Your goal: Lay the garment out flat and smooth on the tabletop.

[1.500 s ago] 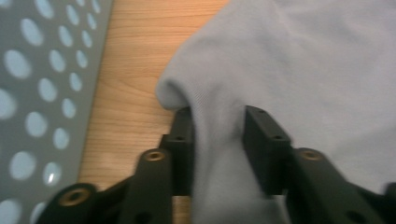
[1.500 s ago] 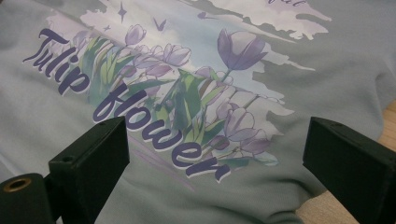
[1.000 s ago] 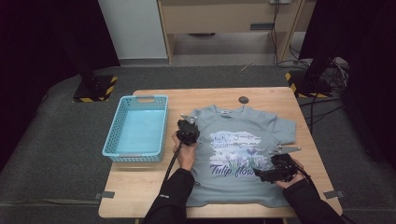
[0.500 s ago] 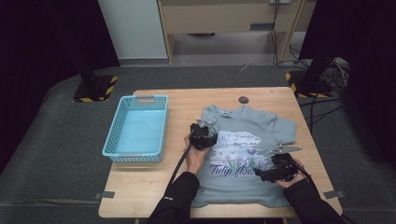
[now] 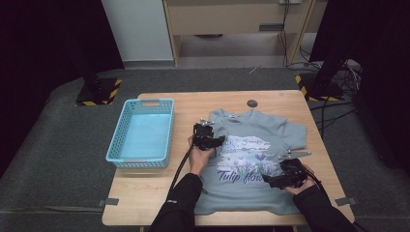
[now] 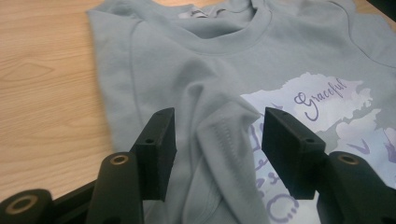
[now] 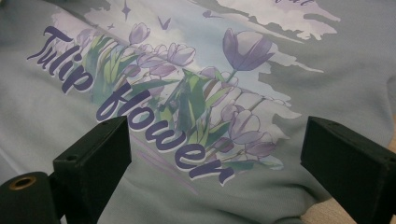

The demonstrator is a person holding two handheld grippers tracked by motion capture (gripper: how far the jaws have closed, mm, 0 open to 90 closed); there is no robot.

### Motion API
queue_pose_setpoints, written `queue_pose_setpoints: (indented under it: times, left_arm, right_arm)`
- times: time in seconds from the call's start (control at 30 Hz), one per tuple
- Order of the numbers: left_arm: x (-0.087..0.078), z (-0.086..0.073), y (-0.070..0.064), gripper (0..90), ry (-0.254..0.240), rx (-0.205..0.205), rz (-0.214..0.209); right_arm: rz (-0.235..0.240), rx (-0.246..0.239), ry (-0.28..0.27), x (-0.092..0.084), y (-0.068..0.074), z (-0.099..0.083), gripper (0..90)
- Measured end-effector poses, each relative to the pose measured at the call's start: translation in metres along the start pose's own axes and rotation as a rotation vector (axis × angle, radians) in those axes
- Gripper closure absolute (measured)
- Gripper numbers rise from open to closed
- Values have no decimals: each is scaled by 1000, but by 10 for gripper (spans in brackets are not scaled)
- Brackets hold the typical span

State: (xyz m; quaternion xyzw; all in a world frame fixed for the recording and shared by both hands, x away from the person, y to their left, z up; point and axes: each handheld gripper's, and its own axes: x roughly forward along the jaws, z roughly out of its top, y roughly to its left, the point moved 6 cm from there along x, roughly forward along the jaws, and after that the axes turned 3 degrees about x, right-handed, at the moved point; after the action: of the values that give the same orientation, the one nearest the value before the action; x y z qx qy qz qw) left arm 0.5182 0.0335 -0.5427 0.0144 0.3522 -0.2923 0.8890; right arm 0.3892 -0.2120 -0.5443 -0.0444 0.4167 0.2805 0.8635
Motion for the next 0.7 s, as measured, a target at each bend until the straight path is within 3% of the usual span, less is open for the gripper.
queue_pose_setpoints:
  times: [0.13, 0.27, 0.37, 0.5, 0.57, 0.63, 0.67, 0.7]
  left_arm:
    - [11, -1, -2, 483, 34, 29, 27]
    - [14, -4, -1, 631, 54, 22, 56]
    - [10, -1, -3, 773, 46, 42, 84]
    - [1, 5, -2, 841, 23, 62, 121]
    - [-9, 10, 3, 852, 13, 66, 154]
    - [-25, 16, 17, 854, -4, 46, 205]
    - [-25, 16, 17, 854, -4, 46, 205]
    - [-38, 20, 32, 854, -2, 38, 271]
  right_arm:
    - [4, -2, 0, 0, 0, 0, 87]
    - [4, 3, 2, 0, 0, 1, 88]
    - [3, 4, 3, 0, -1, 1, 88]
    - [1, 3, 2, 0, -1, 1, 89]
    - [0, 1, 4, 0, -1, 0, 88]
    - [-2, 0, 4, 0, -1, 0, 88]
    - [-3, 0, 4, 1, -1, 0, 88]
    - [-4, -1, 4, 1, -1, 0, 88]
